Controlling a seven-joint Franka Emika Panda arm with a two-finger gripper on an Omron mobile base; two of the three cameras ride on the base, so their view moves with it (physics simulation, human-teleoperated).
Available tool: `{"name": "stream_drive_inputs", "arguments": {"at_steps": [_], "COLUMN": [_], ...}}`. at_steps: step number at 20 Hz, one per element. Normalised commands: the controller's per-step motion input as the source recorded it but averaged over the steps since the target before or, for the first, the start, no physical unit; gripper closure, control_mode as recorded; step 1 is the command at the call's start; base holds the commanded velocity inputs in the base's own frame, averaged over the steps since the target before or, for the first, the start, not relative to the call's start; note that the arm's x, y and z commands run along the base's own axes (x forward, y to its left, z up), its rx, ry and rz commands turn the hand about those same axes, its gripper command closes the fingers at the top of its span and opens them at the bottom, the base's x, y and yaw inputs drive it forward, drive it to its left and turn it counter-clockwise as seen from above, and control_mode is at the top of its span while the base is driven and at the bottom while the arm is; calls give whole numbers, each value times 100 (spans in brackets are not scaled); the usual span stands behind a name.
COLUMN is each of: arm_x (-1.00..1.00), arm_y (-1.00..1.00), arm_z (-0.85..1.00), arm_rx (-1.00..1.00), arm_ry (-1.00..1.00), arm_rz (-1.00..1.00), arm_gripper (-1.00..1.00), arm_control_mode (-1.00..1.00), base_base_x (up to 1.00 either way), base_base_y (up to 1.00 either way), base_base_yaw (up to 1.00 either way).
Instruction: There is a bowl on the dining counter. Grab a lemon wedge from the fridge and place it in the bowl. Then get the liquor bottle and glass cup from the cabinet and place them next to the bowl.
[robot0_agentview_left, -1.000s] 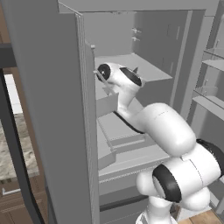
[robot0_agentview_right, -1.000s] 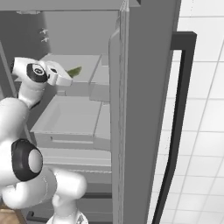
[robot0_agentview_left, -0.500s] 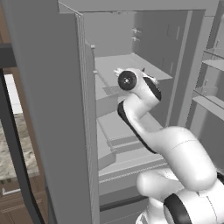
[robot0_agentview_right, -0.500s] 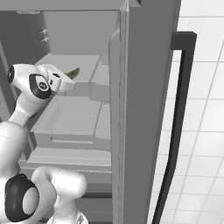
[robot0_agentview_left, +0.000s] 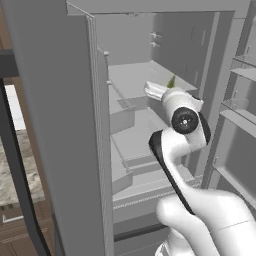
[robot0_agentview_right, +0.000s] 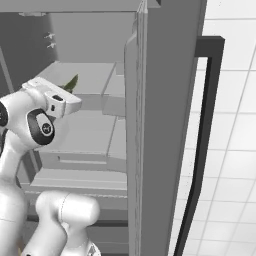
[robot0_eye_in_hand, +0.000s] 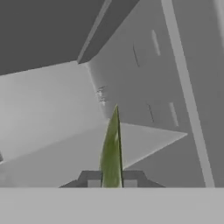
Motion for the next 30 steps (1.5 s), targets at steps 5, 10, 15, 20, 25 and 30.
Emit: {"name": "stream_drive_inputs", "arguments": {"at_steps": [5, 10, 15, 20, 25, 30], "arm_x": [-100, -91, -82, -62, -5, -4], "arm_y": [-3, 0, 0, 0, 0, 0], "arm_z": [38, 18, 17, 5, 0, 0], "arm_rx": [0, 0, 0, 0, 0, 0], "arm_ry": [-36, -29, -27, -16, -1, 0], "arm_rz": [8, 1, 0, 0, -1, 0], "arm_gripper": [100, 100, 100, 100, 100, 100], "arm_control_mode": [-100, -100, -100, -100, -100, 100], "base_base_x": [0, 0, 0, 0, 0, -74], "base_base_y": [0, 0, 0, 0, 0, -2], "base_base_yaw": [0, 0, 0, 0, 0, -4]}}
